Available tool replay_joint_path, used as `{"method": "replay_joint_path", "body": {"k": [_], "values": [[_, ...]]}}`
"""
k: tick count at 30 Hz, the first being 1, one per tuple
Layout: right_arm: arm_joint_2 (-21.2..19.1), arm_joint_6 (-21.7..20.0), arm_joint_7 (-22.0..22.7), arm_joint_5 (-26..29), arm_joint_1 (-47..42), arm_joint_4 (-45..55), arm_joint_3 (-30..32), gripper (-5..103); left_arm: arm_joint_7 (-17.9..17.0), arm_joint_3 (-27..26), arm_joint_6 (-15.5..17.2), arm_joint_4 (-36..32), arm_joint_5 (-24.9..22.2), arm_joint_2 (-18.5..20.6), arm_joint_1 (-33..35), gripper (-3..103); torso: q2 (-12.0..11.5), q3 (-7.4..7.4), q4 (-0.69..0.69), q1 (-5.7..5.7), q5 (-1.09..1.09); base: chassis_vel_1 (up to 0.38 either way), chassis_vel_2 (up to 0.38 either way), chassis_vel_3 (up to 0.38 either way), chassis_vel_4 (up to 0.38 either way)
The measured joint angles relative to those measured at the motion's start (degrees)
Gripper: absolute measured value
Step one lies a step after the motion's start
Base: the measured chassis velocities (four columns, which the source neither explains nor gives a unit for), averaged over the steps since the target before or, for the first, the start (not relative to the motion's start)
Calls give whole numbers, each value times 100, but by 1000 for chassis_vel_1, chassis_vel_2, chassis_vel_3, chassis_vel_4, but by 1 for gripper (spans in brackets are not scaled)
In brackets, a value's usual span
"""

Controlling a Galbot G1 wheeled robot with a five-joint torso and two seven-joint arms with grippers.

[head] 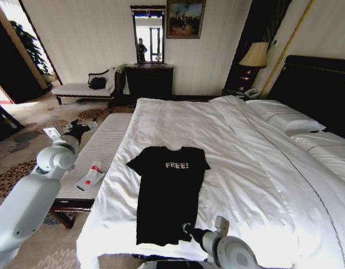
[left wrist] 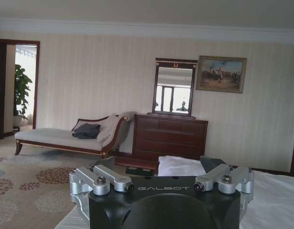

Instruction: Fold the clothes on the bed.

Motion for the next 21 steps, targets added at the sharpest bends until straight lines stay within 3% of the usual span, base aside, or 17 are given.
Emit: {"method": "replay_joint_path", "body": {"k": [1,3,4,6,7,10,13,14,16,18,19,21], "values": [[-1,-5,2,-5,-27,23,17,31,0,0,1,-7,0,2,2,100,0,0,0,0,0,0,0,0,0],[-5,-7,3,-5,-45,44,35,31,0,-2,2,-14,0,2,7,100,0,0,0,0,0,0,0,0,0],[-11,-8,4,-5,-64,67,54,41,0,-7,2,-20,1,3,12,100,0,0,0,0,0,0,0,0,0],[-32,-9,5,-2,-108,122,97,41,-1,-24,4,-28,2,3,24,100,0,0,0,0,0,0,0,0,0],[-38,-9,5,2,-122,139,108,52,-1,-29,5,-30,2,3,27,100,0,0,0,0,0,0,0,0,0],[-53,-17,6,14,-198,201,139,56,-2,-43,5,-42,4,2,34,100,0,0,0,0,0,0,0,0,0],[-47,-28,7,12,-236,206,134,56,-3,-45,5,-45,5,-5,37,100,0,0,0,0,0,0,0,0,0],[-29,-45,8,3,-250,198,110,44,-4,-46,6,-47,5,-12,38,100,0,0,0,0,0,0,0,0,0],[4,-69,13,-24,-244,136,73,33,-6,-46,6,-58,7,-16,44,100,0,0,0,0,0,0,0,0,0],[18,-73,14,-36,-219,90,62,33,-6,-46,6,-67,7,-16,52,100,0,0,0,0,0,0,0,0,0],[23,-73,14,-39,-204,65,56,23,-7,-51,7,-73,8,-16,62,100,0,0,0,0,0,0,0,0,0],[25,-73,14,-41,-191,58,51,23,-7,-59,7,-78,8,-13,72,100,0,0,0,0,0,0,0,0,0]]}}
